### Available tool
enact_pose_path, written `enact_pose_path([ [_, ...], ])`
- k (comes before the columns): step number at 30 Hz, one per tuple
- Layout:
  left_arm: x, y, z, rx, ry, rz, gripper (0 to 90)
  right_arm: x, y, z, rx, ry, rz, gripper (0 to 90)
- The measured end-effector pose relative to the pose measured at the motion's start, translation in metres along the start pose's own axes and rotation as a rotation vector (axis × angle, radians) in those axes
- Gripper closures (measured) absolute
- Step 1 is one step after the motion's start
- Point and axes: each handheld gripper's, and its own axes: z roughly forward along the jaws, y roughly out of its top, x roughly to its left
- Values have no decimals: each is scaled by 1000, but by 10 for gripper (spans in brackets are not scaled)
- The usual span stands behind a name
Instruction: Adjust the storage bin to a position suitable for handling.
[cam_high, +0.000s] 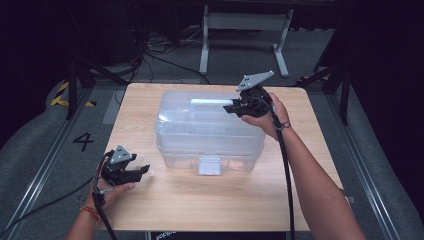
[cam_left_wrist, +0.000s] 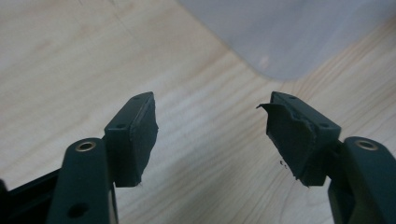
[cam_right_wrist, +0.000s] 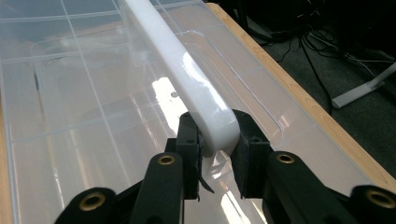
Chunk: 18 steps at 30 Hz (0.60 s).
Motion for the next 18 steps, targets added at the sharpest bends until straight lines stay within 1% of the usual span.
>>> enact_pose_path([
  [2, -2, 6, -7, -43, -6, -20, 363, -1, 1, 0, 10, 4, 2, 750],
  [4, -4, 12, -13, -63, -13, -32, 363, -1, 2, 0, 16, 4, 4, 749],
  [5, -5, 14, -14, -76, -17, -30, 371, -1, 3, 0, 18, 5, 4, 750],
  [8, -10, 19, -17, -87, -10, -9, 413, -3, 4, 0, 21, 9, 16, 749],
  [9, -11, 21, -18, -91, -9, 5, 422, -4, 4, 0, 20, 10, 18, 749],
  [10, -13, 24, -19, -102, -17, 10, 430, -4, 5, 0, 23, 11, 23, 748],
  [14, -14, 33, -24, -131, -26, 2, 466, -6, 7, 0, 31, 7, 34, 747],
  [16, -14, 36, -26, -149, -38, -6, 490, -7, 8, 0, 29, 6, 42, 746],
  [17, -14, 38, -26, -154, -34, 2, 496, -7, 9, 0, 28, 6, 43, 745],
  [18, -14, 38, -26, -149, -36, 0, 500, -8, 9, 0, 26, 6, 46, 745],
])
